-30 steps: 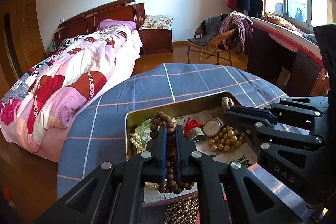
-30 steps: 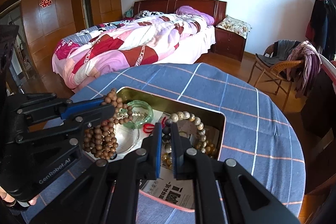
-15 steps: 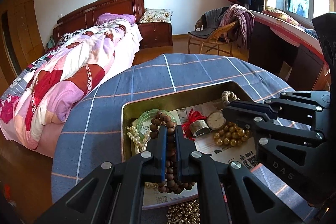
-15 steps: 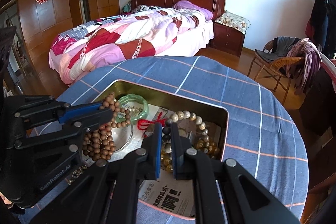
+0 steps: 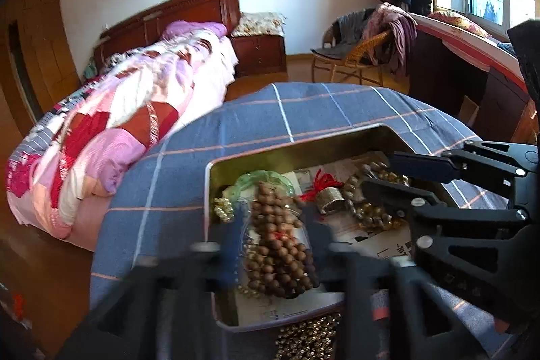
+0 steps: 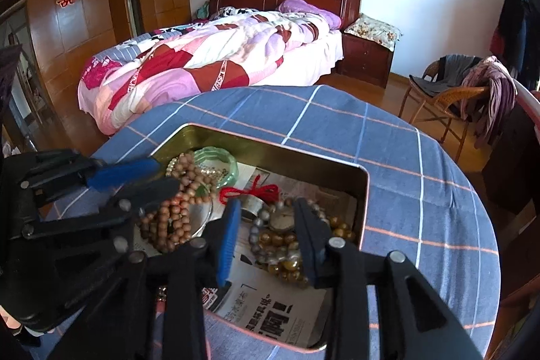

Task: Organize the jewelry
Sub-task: 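Lower both bracelets into the tin and open both tools, then grasp the silver bead strand with the left tool while the right tool lifts the pink bangle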

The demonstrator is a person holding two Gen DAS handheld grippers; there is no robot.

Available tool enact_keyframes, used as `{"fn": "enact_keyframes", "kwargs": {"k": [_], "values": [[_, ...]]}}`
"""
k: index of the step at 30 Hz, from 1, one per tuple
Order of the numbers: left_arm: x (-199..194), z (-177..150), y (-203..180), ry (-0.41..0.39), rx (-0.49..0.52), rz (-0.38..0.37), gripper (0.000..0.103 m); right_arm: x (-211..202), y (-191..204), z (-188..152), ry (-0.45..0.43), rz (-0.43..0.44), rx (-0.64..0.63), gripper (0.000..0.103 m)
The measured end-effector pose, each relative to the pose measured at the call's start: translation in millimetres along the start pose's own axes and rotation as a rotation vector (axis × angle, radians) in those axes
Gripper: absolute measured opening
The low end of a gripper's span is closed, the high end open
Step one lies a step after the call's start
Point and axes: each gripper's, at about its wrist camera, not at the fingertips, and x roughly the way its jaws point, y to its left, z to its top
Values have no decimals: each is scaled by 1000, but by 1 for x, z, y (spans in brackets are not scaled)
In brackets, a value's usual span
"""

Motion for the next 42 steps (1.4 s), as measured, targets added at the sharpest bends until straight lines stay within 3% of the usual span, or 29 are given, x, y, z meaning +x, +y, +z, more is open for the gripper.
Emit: {"fn": "enact_keyframes", "kwargs": {"k": [2, 3, 6, 12, 15, 20, 28, 35, 36, 42], "values": [[-7, -1, 3, -25, -7, 35, 75, -4, -3, -1, -5, -15, 7, 41], [-13, -3, 7, -36, -22, 20, 75, -7, -5, -2, -5, -10, 21, 46], [-24, -10, 17, -44, -59, 20, 75, -18, -9, -7, -7, -22, 44, 47], [-35, -46, 39, 30, -131, 80, 75, -41, 1, -28, -5, -11, 44, 61], [-39, -65, 41, 62, -158, 69, 75, -47, 13, -41, 15, 13, 32, 66], [-41, -83, 35, 103, -174, 69, 75, -42, 33, -59, 79, 55, 7, 68], [-48, -98, 47, 120, -239, 80, 75, -32, 57, -69, 137, 118, -30, 92], [-47, -105, 57, 139, -269, 71, 75, -5, 69, -72, 245, 83, -83, 91], [-48, -105, 57, 132, -270, 69, 75, -6, 69, -72, 237, 75, -86, 84], [-52, -98, 46, 121, -246, 32, 75, -20, 55, -81, 230, 63, -62, 83]]}}
